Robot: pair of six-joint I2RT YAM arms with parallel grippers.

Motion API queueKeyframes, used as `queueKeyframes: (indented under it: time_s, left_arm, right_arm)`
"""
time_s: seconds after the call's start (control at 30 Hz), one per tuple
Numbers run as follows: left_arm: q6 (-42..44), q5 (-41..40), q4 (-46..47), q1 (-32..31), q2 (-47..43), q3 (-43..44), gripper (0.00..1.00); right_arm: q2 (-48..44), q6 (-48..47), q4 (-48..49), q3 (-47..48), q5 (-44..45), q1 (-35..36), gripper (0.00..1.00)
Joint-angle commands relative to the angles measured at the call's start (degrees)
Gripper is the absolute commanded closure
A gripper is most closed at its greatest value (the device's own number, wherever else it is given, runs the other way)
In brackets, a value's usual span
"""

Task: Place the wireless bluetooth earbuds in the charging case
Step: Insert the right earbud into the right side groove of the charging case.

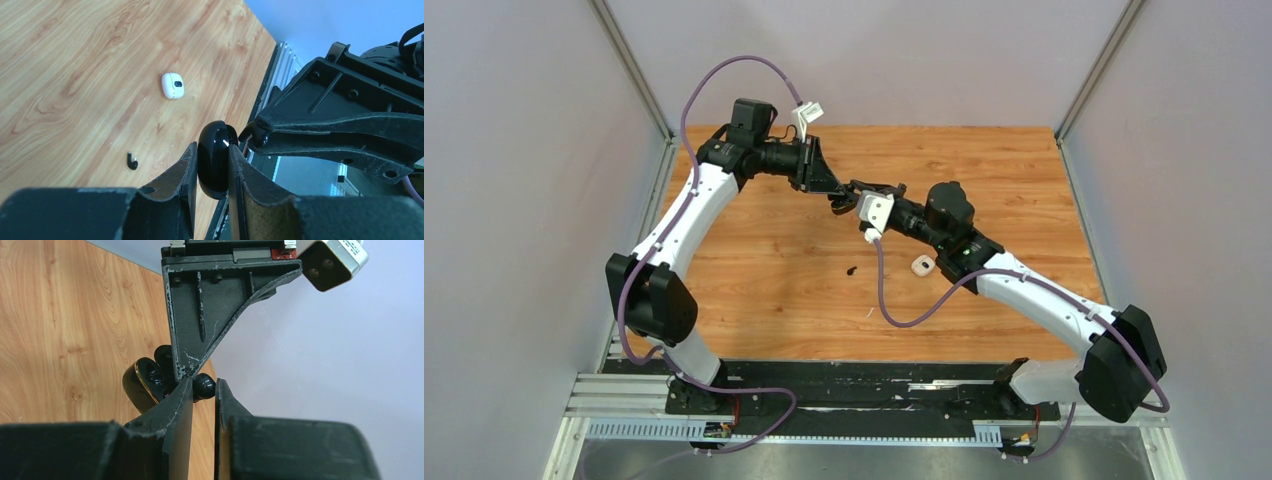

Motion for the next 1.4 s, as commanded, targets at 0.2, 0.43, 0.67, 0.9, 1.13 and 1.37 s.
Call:
queueKeyframes:
  time_s: [0.2,0.43,0.67,0.9,1.13,1.37]
  left_arm:
    - [-2.2,4.0,2.8,-0.2,-1.9,0.4,1.00]
    - [-2.7,4.7,3.4,-0.2,-2.0,0.2,1.00]
    - [-3.0,4.8,3.5,-0.1,-2.0,0.0,1.00]
    - [-3.2,5.0,3.6,-0.1,-1.9,0.0,1.00]
    - [-3.5,4.8,4.0,0.0,-1.9,-0.2,1.00]
    - [-4.2,5.1,4.7,0.3,-2.0,-0.4,1.00]
  right_arm:
    - [-0.2,-4.5,1.4,-0.2,-1.7,0.7,1.00]
    - [-0.7,-8.8,1.7,-2.0,-2.0,0.9,1.00]
    - [-0.6,-9.8,3.6,-2.4,0.4,0.8,1.00]
    - [-0.3,-9.6,4.3,-1.7,2.2,0.8,1.00]
    - [-0.8,-9.9,2.8,-1.9,2.7,0.8,1.00]
    - [-0.6,-11.1,2.1,-2.4,2.9,0.8,1.00]
